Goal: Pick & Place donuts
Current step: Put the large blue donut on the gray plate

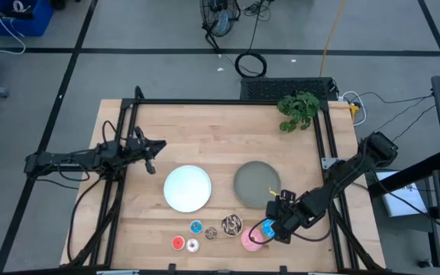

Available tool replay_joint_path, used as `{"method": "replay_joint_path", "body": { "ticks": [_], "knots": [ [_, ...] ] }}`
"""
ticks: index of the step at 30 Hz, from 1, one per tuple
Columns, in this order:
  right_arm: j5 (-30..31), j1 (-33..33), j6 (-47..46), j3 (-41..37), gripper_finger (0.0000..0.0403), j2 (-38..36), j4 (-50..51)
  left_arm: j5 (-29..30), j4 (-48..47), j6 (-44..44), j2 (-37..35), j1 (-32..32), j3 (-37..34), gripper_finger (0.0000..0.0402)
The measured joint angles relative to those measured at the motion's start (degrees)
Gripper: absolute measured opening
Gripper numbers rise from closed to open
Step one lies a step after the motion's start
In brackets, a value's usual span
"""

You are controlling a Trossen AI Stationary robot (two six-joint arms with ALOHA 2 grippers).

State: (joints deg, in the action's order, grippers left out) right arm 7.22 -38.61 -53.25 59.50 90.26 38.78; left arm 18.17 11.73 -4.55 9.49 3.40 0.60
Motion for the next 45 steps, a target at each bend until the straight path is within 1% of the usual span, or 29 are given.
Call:
{"method": "replay_joint_path", "body": {
  "ticks": [6, 15, 20, 24, 27, 29, 32, 36, 39, 40, 42, 45],
  "knots": [
    [0.05, 0.00, -0.18, -3.16, 0.0211, 0.00, -3.85, 0.00, 0.00, -1.19, -0.01, 0.00, 0.00, 0.0042],
    [0.00, 0.00, -2.62, -9.56, 0.0210, 0.02, -12.98, 0.02, 0.02, -2.61, -0.02, 0.00, 0.00, 0.0042],
    [-3.19, 0.01, -3.48, -9.82, 0.0210, 2.52, -13.75, 0.27, 0.04, -2.71, -0.01, -0.01, 0.00, 0.0042],
    [-3.85, 0.04, -2.70, -9.68, 0.0210, 5.42, -14.07, 1.35, 0.07, -2.72, -0.01, 0.00, 0.00, 0.0042],
    [-4.09, 0.04, -2.89, -9.68, 0.0206, 6.28, -13.27, 1.44, 0.07, -2.69, 0.00, 0.00, 0.00, 0.0042],
    [-4.10, 0.07, -3.84, -9.70, 0.0195, 6.32, -13.28, 1.46, 0.07, -2.65, -0.02, 0.00, 0.00, 0.0042],
    [-4.11, 0.09, -4.42, -9.75, 0.0162, 5.99, -13.61, 1.46, 0.16, -2.58, -0.02, 0.00, 0.00, 0.0042],
    [-4.32, 0.09, -4.34, -9.79, 0.0093, 4.94, -14.09, 1.46, 0.13, -2.67, -0.02, 0.00, 0.00, 0.0042],
    [-4.41, 0.15, -4.26, -10.00, 0.0033, 2.94, -14.30, 1.46, 0.12, -2.64, 0.00, 0.00, 0.00, 0.0042],
    [-4.88, 0.29, -4.03, -10.02, 0.0020, 2.14, -14.16, 1.46, 0.13, -2.45, -0.02, 0.00, 0.00, 0.0042],
    [-5.67, 0.31, -2.88, -10.13, 0.0012, -0.03, -13.77, 1.46, 0.22, -2.24, -0.01, -0.01, 0.00, 0.0042],
    [-5.55, 0.28, -2.51, -10.07, 0.0023, -2.99, -13.00, 1.44, 0.39, -2.26, -0.02, 0.00, 0.00, 0.0042]
  ]
}}
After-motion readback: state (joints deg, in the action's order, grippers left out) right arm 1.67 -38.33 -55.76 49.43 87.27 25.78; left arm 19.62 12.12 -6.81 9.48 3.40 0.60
